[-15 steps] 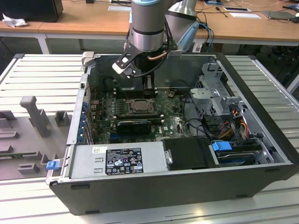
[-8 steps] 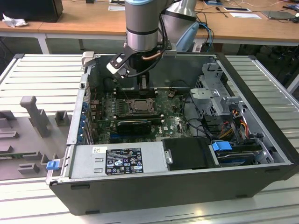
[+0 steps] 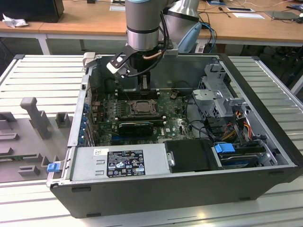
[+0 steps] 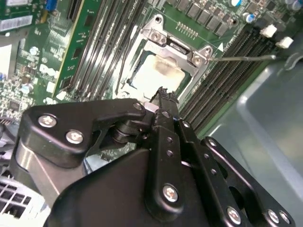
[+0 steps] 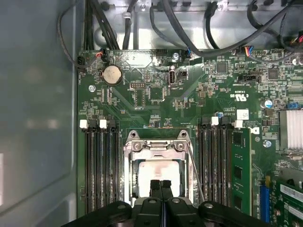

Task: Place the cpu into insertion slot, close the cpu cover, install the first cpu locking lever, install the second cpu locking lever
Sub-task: 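Install the first cpu locking lever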

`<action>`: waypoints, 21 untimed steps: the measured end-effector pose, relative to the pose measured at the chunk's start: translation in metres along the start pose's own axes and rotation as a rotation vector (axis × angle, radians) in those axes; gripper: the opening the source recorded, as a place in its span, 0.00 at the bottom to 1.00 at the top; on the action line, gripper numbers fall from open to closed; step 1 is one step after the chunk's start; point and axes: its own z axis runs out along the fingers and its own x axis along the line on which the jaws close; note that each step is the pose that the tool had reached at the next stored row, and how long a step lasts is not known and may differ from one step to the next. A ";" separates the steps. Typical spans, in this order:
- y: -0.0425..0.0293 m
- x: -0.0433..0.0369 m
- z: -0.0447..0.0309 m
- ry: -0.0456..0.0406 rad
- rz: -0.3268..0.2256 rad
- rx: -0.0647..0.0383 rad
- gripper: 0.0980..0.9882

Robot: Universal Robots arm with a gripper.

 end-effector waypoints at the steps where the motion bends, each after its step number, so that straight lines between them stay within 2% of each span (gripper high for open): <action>1: 0.0004 0.0001 -0.0074 0.0001 0.000 0.000 0.01; 2: 0.0007 0.0002 -0.0113 0.0001 -0.001 0.000 0.01; 3: 0.0005 0.0002 -0.0116 0.0005 -0.005 0.000 0.01; 9: 0.0004 0.0002 -0.0116 0.0049 -0.123 0.001 0.01; 13: 0.0002 -0.0002 -0.0117 0.0059 -0.141 0.002 0.01; 17: 0.0002 -0.0002 -0.0117 0.0094 -0.205 0.002 0.01; 21: 0.0003 -0.0002 -0.0117 0.0104 -0.239 0.003 0.01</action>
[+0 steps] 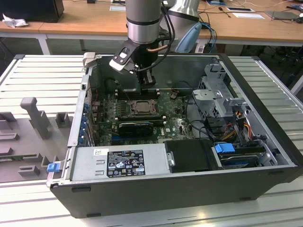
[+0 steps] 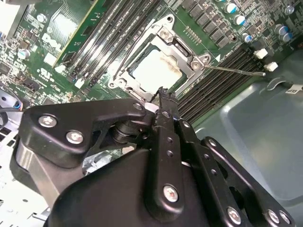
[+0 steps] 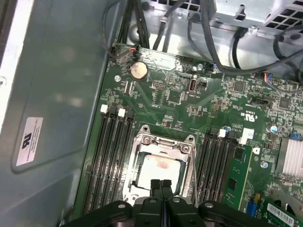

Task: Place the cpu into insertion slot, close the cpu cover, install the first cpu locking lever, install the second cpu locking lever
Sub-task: 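Install the first cpu locking lever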

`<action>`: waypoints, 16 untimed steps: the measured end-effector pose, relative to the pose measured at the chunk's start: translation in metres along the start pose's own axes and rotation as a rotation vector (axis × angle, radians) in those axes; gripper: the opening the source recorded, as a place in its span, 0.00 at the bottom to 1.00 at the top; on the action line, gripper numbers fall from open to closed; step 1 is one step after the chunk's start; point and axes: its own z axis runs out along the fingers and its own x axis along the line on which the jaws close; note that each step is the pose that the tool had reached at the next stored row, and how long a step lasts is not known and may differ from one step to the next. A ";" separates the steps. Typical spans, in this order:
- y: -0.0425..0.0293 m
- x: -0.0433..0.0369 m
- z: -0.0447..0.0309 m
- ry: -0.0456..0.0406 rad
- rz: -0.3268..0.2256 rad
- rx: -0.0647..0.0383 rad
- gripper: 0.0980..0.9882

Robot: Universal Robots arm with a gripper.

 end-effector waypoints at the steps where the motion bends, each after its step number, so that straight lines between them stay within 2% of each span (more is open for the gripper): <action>1: 0.0000 0.0000 0.0000 0.0008 -0.014 0.000 0.01; 4: 0.0000 0.0000 0.0000 0.0040 -0.071 0.001 0.01; 16: 0.0000 0.0000 0.0000 0.0086 -0.154 0.002 0.01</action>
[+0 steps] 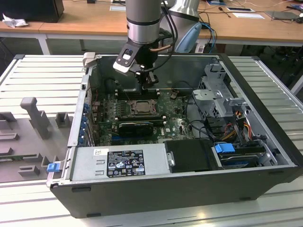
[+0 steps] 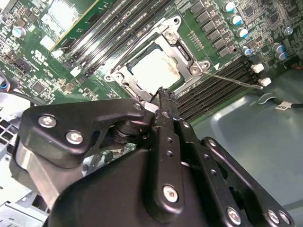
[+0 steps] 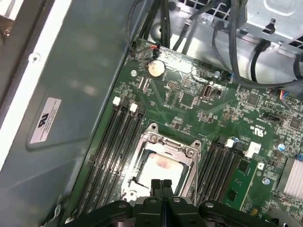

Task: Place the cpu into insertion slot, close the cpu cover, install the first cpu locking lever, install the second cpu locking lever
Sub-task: 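Install the first cpu locking lever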

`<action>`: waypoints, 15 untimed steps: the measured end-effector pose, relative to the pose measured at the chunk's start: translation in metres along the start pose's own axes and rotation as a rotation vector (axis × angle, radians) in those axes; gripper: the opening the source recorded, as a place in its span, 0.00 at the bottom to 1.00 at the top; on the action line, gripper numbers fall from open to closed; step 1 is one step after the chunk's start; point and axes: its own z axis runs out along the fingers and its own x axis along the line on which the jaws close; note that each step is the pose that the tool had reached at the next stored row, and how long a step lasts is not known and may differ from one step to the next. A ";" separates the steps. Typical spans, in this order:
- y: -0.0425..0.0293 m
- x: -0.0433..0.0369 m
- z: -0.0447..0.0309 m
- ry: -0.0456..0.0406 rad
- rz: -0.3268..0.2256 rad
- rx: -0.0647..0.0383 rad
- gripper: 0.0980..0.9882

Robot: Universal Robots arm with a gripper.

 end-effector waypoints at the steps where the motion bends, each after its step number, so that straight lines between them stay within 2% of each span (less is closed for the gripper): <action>1: 0.0000 0.0000 0.0000 0.0004 -0.008 0.000 0.01; 5: 0.0000 0.0000 0.0000 0.0029 -0.051 0.000 0.01; 9: 0.0000 0.0000 0.0000 0.0083 -0.148 0.001 0.01; 15: 0.0000 0.0000 0.0000 0.0128 -0.229 0.002 0.01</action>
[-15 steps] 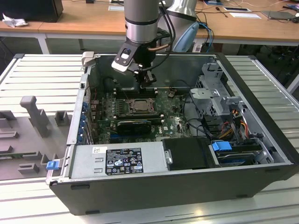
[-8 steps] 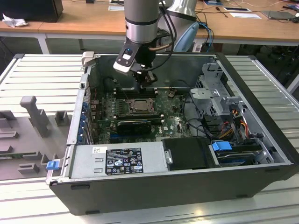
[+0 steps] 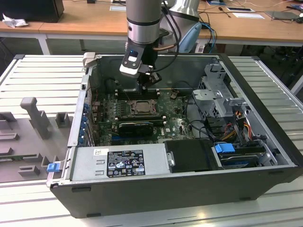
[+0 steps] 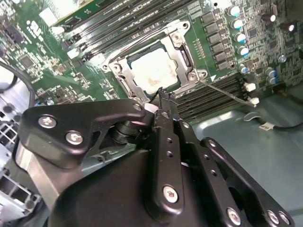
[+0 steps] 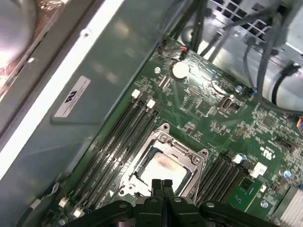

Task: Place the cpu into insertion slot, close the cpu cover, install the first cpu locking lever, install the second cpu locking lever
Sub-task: 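Install the first cpu locking lever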

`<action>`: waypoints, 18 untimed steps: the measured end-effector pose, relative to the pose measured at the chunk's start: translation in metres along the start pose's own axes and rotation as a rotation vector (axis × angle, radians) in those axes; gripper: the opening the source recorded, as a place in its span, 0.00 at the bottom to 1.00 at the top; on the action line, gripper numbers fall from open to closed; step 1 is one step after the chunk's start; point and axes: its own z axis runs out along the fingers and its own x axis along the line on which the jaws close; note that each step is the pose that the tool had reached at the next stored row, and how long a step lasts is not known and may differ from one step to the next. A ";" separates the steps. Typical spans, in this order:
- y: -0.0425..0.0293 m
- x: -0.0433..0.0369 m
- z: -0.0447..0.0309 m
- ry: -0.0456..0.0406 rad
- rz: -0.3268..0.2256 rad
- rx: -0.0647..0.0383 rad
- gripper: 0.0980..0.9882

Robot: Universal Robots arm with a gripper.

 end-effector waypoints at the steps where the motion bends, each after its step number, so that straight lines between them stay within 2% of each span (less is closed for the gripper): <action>1: 0.0000 0.0000 0.0000 0.0009 -0.017 0.000 0.01; 18: 0.0000 0.0000 0.0000 0.0142 -0.253 0.002 0.01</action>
